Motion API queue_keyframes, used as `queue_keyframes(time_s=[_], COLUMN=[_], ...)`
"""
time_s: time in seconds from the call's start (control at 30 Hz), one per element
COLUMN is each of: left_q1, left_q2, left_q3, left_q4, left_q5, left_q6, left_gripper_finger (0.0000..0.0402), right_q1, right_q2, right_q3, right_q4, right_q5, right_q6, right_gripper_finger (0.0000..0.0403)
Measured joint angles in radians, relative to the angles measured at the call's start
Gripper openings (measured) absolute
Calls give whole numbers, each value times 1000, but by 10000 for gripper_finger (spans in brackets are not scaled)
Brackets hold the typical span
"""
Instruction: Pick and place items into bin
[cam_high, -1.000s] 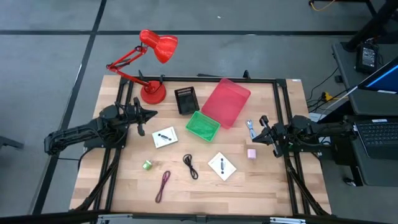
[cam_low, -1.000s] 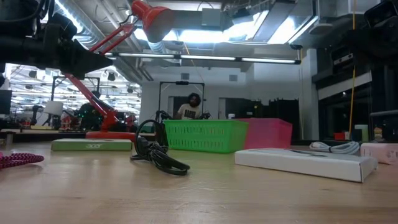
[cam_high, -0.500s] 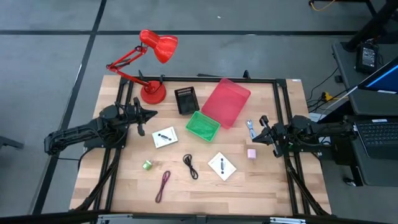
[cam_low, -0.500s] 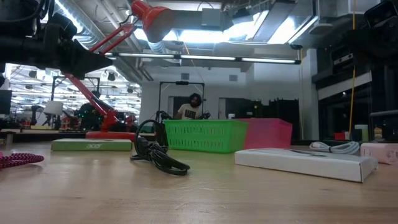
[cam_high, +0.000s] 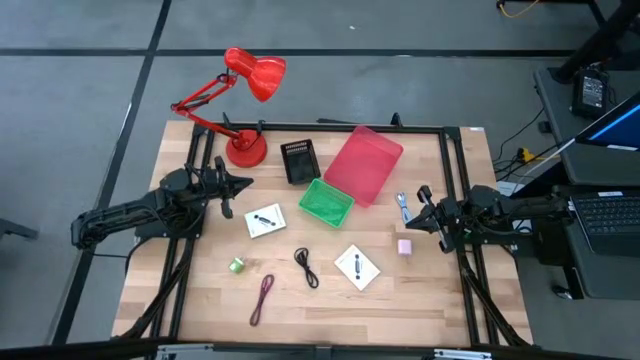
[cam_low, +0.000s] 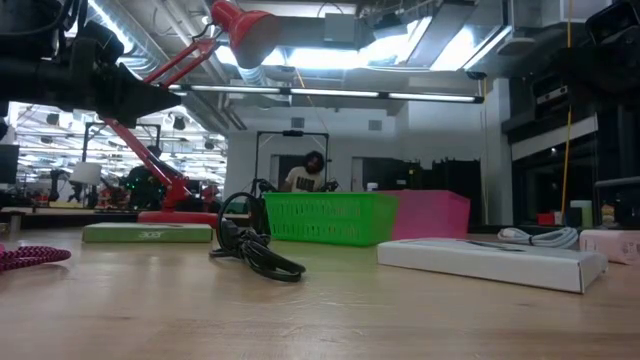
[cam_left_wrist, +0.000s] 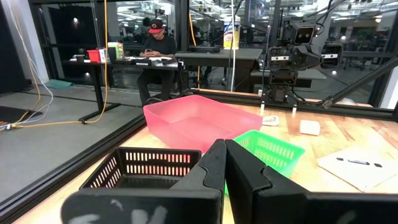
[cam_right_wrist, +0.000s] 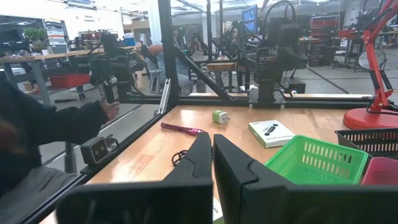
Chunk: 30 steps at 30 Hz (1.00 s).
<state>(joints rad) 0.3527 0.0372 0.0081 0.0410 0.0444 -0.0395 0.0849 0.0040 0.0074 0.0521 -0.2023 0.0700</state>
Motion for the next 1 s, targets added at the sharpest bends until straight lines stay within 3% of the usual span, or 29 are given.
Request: queue_keyframes(time_s=[0.77,1.0], left_q1=[0,0], left_q2=[0,0], left_q3=[0,0], left_q4=[0,7], left_q5=[7,166], left_q6=[-22,-29], left_gripper_finger=[4,4], right_q1=[0,0], right_q2=[0,0], right_q3=[0,0], right_q4=[73,80], right_q5=[1,2], right_q6=[-31,-100], right_gripper_finger=[0,0])
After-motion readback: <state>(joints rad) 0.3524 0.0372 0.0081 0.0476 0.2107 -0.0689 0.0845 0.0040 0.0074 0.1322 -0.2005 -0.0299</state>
